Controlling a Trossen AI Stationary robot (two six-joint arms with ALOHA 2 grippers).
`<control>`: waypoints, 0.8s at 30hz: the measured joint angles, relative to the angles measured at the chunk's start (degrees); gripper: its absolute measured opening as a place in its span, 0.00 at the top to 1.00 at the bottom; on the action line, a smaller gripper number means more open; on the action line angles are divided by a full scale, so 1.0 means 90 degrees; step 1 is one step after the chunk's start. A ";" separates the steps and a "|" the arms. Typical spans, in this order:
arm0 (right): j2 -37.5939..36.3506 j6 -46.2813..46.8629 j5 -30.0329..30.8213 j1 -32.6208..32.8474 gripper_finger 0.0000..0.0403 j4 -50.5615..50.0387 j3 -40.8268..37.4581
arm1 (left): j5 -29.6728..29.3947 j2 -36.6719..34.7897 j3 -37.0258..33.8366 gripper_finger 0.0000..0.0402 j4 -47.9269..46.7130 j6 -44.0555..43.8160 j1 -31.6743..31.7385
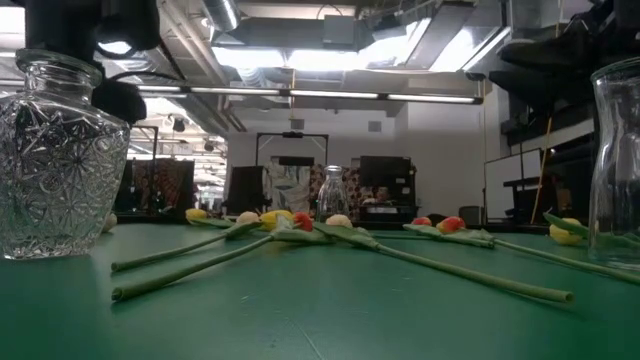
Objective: Sort flowers into vase by color
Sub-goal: Put the left white tulip into the top transparent vase
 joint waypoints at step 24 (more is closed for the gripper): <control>0.0000 -0.0002 0.0005 0.0000 0.56 -0.0174 -0.0001 | -0.0012 0.0483 -0.0569 0.64 0.0757 -0.0527 -0.0311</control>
